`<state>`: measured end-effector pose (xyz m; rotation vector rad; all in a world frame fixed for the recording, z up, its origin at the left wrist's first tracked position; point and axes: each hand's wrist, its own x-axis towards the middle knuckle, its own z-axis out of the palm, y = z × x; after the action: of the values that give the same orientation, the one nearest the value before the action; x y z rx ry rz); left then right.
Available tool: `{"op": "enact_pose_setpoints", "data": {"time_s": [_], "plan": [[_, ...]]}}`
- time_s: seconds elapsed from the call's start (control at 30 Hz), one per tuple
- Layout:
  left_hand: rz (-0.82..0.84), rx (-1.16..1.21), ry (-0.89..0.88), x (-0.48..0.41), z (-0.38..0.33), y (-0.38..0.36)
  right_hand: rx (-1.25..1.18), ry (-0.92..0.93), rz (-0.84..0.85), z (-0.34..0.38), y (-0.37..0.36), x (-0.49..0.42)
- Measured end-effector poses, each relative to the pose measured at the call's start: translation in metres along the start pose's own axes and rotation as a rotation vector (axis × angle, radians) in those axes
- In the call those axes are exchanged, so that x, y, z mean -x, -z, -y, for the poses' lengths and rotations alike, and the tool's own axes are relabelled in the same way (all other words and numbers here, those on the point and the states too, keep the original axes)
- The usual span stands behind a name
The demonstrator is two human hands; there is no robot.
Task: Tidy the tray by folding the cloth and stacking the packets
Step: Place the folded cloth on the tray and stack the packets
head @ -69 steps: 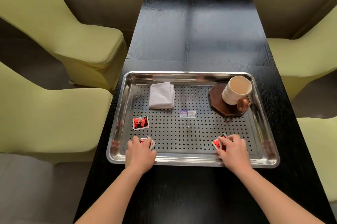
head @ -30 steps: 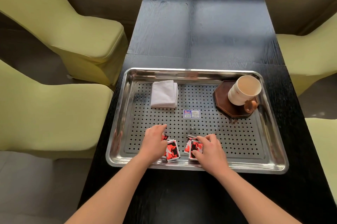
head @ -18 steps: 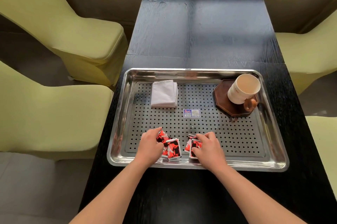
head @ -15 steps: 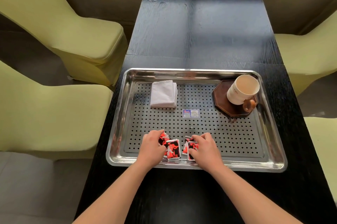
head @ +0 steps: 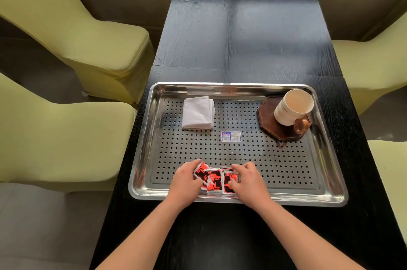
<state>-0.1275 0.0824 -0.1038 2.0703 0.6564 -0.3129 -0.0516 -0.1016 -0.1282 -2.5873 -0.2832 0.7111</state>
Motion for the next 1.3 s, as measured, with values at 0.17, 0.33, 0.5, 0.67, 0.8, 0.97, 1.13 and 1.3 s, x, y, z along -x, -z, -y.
{"op": "enact_pose_setpoints", "data": {"time_s": [0.17,0.33,0.5,0.67,0.8,0.97,1.13,1.3], "plan": [[0.056,0.049,0.043,0.002,0.002,0.005,-0.011,0.021,0.022,-0.001,0.002,0.001],[0.012,0.042,0.073,0.001,0.007,0.012,-0.027,0.030,0.011,-0.008,0.008,0.002],[0.010,0.050,0.085,-0.001,0.006,0.016,-0.029,0.030,-0.003,-0.007,0.011,0.003],[-0.019,0.104,0.116,-0.011,0.010,0.027,-0.039,0.047,-0.030,0.011,0.020,-0.016],[-0.081,0.136,0.115,-0.032,0.006,0.039,-0.110,0.054,-0.034,0.036,0.035,-0.051],[-0.129,0.256,0.150,-0.066,-0.007,0.047,-0.217,-0.004,0.012,0.065,0.049,-0.094],[-0.154,0.317,0.154,-0.094,-0.023,0.050,-0.258,-0.033,0.026,0.079,0.051,-0.119],[-0.162,0.368,0.170,-0.118,-0.027,0.053,-0.363,-0.075,0.040,0.086,0.046,-0.133]]}}
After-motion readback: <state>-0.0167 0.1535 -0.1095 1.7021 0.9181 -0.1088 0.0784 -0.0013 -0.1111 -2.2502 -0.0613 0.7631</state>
